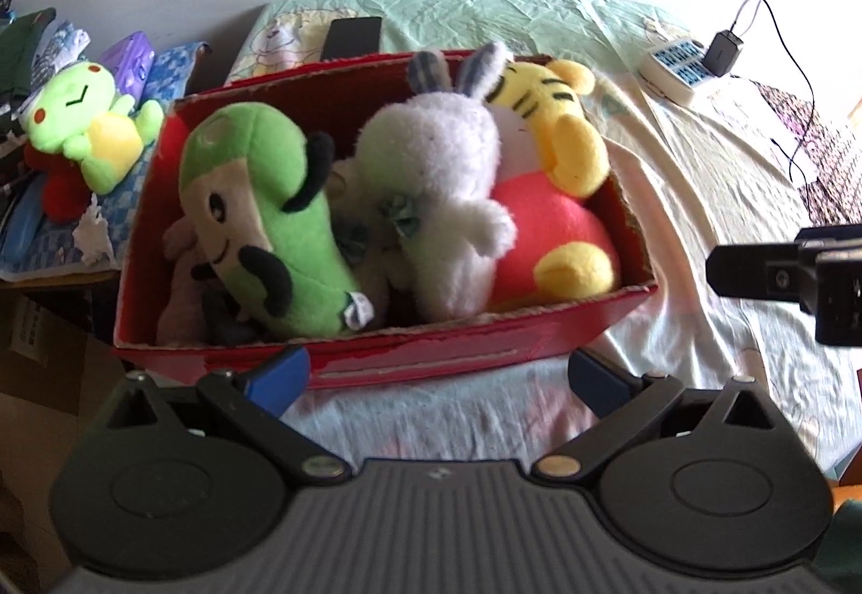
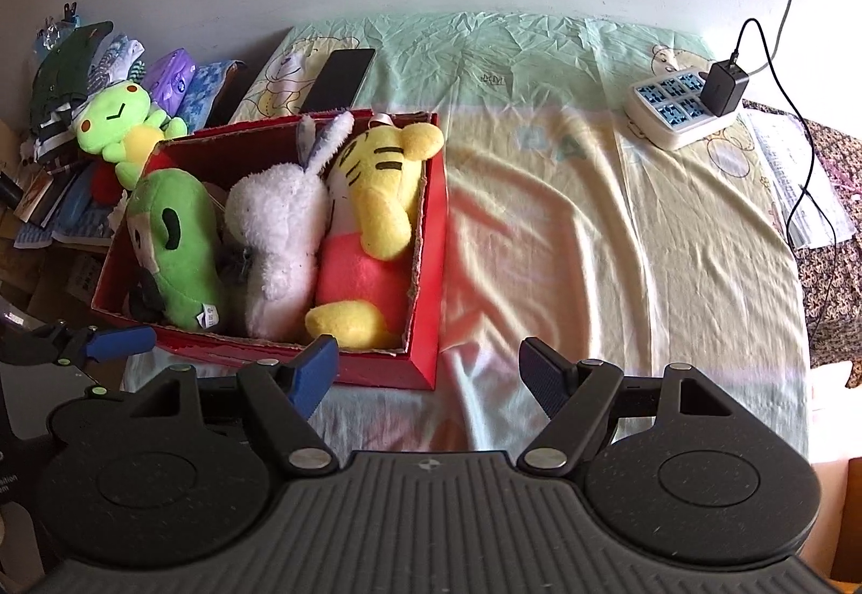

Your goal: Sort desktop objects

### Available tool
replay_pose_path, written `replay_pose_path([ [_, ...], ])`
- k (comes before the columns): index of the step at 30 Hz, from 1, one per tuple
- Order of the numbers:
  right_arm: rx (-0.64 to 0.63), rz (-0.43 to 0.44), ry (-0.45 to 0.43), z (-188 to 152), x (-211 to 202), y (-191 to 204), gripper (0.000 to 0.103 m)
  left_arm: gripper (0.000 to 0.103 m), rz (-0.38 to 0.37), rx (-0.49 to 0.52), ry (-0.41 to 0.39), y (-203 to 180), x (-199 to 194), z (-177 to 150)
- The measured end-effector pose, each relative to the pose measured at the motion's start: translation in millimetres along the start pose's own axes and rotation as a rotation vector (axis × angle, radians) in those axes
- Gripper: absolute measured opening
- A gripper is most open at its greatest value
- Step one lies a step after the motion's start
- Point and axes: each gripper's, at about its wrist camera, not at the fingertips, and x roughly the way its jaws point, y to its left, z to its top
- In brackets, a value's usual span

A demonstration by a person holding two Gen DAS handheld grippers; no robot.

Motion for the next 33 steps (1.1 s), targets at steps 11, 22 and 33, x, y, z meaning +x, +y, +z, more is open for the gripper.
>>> replay_pose_path([
  [11,-0.028,-0.054,-0.034,15.3,1.2,8.8,0.077,0.102,0.012,0.005,-0.03,8.7,1.6,18.0],
  [22,-0.051,-0.027,-0.019,24.5,11.7,8.6,0.077,0.102,0.016,-0.02,-0.019,11.4,9.1,32.2],
  [33,-0.052,0.032,-0.009,16.0,11.6,2.1,0.076,0.102,0.02,-0.015,-0.006,-0.8,11.1,23.5],
])
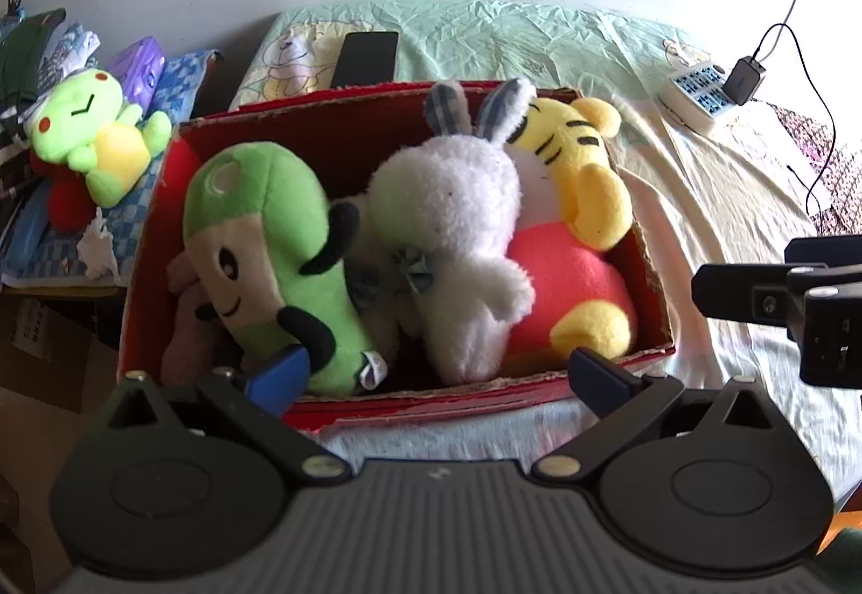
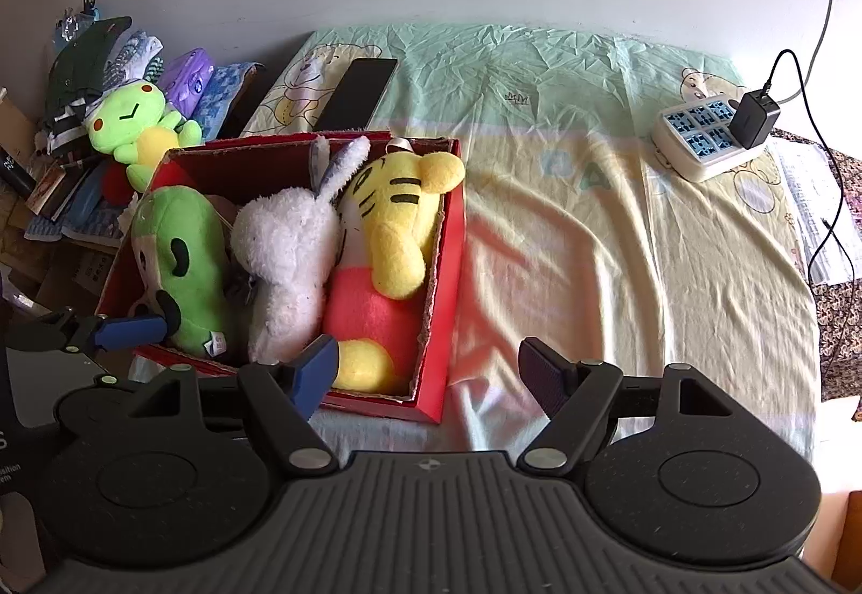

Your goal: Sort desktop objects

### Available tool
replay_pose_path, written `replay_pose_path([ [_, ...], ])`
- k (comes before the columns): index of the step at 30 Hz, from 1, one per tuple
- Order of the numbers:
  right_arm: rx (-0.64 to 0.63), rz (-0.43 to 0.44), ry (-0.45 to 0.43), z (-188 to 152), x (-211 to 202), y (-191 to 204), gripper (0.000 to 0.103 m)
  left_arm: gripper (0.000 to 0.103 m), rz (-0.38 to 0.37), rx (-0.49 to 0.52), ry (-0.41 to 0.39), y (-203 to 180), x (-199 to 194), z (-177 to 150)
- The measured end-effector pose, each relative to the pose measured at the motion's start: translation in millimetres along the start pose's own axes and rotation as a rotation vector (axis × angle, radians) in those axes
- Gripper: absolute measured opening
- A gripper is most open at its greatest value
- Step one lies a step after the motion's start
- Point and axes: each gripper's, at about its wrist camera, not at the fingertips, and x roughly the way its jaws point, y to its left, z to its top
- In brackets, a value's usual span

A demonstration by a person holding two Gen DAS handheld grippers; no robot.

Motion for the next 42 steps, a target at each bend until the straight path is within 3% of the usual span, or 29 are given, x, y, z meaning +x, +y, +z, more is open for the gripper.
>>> replay_pose_path([
  [21,-0.072,0.013,-0.006,8.2,15.7,10.8,0.076,0.102,0.027,-0.026,0.0,14.6,7.5,7.8],
  [42,-0.009,0.014,-0.039,24.9,28.1,10.6,0.077,0.102,0.058,-0.058,-0.034,26.9,9.1,30.0],
])
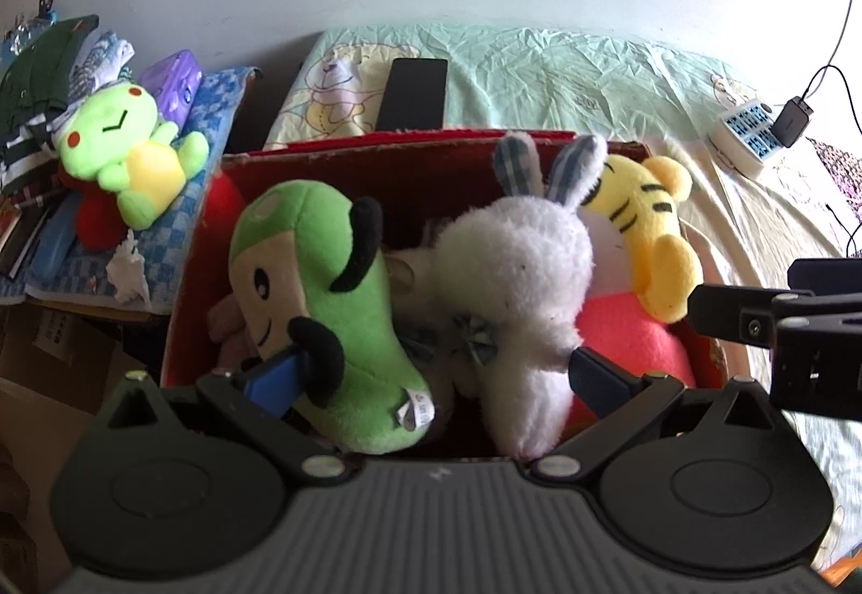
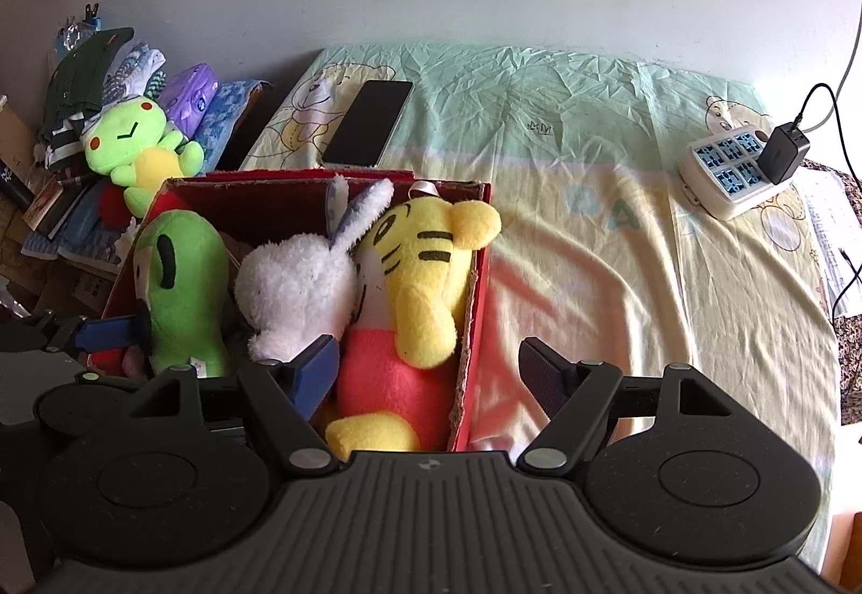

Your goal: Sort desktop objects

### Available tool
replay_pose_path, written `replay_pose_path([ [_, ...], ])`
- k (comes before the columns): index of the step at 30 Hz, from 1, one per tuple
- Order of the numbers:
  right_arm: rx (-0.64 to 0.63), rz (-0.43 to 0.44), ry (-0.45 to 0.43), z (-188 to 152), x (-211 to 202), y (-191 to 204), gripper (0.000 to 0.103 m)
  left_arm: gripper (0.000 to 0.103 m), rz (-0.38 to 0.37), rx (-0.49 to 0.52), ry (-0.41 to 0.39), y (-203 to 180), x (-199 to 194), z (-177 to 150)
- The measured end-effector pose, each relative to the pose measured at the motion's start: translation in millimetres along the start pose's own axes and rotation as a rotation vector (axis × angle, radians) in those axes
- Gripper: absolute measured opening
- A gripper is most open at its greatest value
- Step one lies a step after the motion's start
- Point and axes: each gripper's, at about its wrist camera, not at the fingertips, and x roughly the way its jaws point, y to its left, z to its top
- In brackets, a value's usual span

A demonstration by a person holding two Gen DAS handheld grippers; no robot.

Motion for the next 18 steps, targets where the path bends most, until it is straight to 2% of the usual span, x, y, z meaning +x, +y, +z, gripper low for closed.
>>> replay_pose_path([
  [9,0.0,-0.007,0.032,-4.8,-0.8,-2.5,0.077,0.102,-0.057,0.016,0.048,-3.7,0.9,-4.4],
  [18,0.014,0.017,0.039,-7.4,-1.1,-0.4,0.077,0.102,-0.075,0.017,0.045,-3.7,1.7,-10.4],
])
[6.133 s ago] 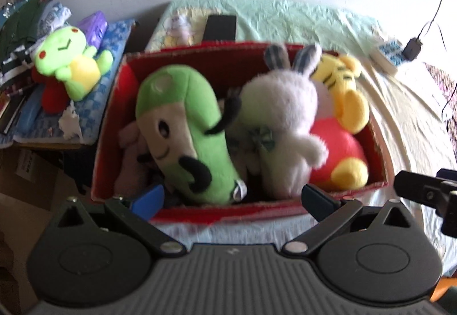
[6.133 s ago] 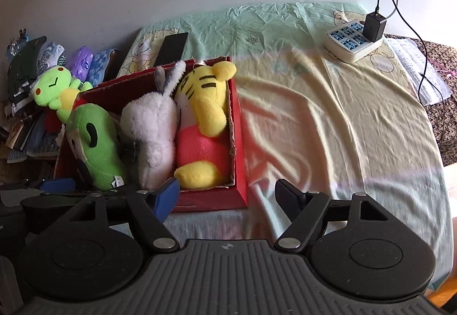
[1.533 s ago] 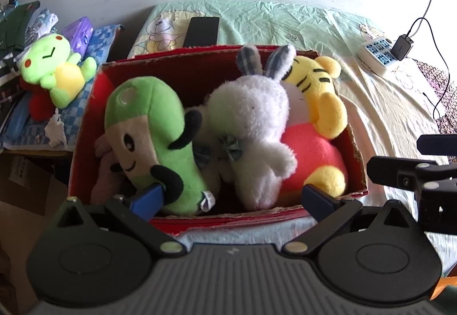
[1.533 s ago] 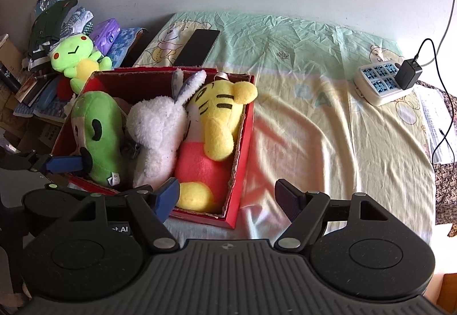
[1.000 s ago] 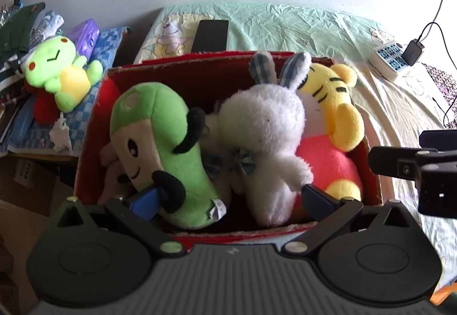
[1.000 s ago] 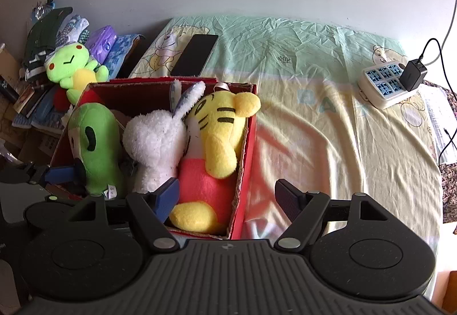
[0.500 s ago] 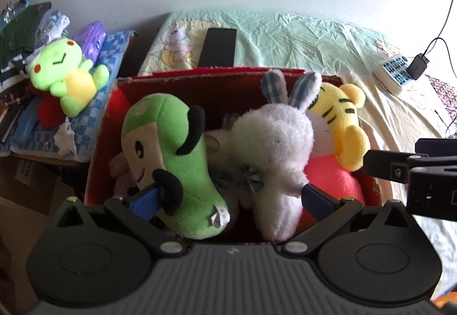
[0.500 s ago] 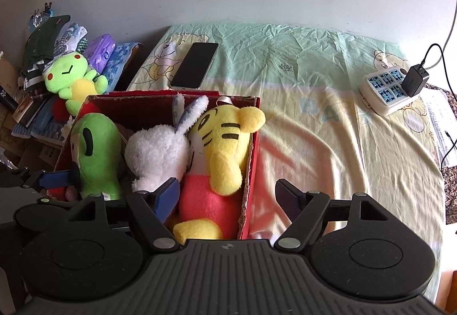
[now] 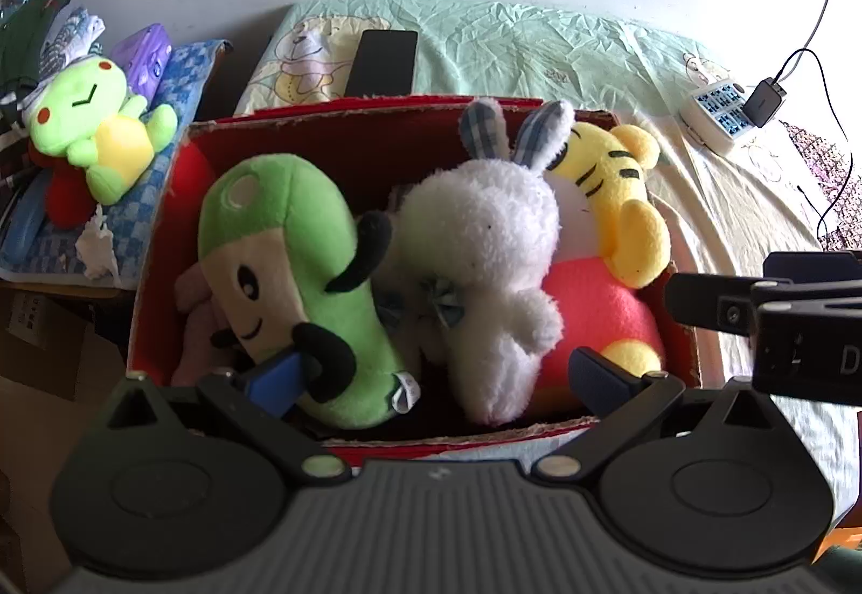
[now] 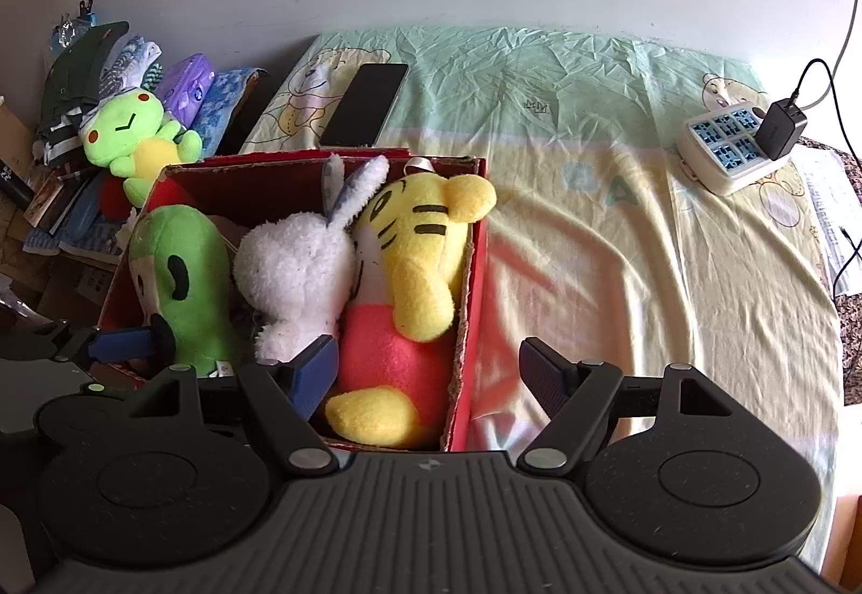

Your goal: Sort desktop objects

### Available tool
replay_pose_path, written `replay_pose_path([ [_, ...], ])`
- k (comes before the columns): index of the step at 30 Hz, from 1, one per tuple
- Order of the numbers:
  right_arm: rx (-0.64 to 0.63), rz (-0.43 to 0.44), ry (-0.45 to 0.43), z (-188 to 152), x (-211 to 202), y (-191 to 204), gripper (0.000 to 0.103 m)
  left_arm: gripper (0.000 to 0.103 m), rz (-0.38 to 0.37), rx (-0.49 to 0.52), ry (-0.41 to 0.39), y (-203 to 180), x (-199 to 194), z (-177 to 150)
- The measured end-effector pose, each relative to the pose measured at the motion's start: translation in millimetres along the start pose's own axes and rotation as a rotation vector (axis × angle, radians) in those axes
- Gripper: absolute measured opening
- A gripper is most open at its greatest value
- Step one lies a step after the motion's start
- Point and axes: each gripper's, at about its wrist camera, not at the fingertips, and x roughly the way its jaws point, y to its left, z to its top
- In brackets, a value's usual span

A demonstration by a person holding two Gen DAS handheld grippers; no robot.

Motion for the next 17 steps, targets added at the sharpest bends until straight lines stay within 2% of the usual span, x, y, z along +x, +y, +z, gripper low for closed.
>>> replay_pose_path([
  [10,-0.02,0.018,-0.008,0.3,0.6,5.1,0.077,0.101,0.002,-0.018,-0.032,2.9,-3.3,0.0],
  [17,-0.023,0.008,-0.012,0.0,1.4,4.4,0.077,0.102,0.006,-0.021,-0.016,1.5,-1.2,1.5],
])
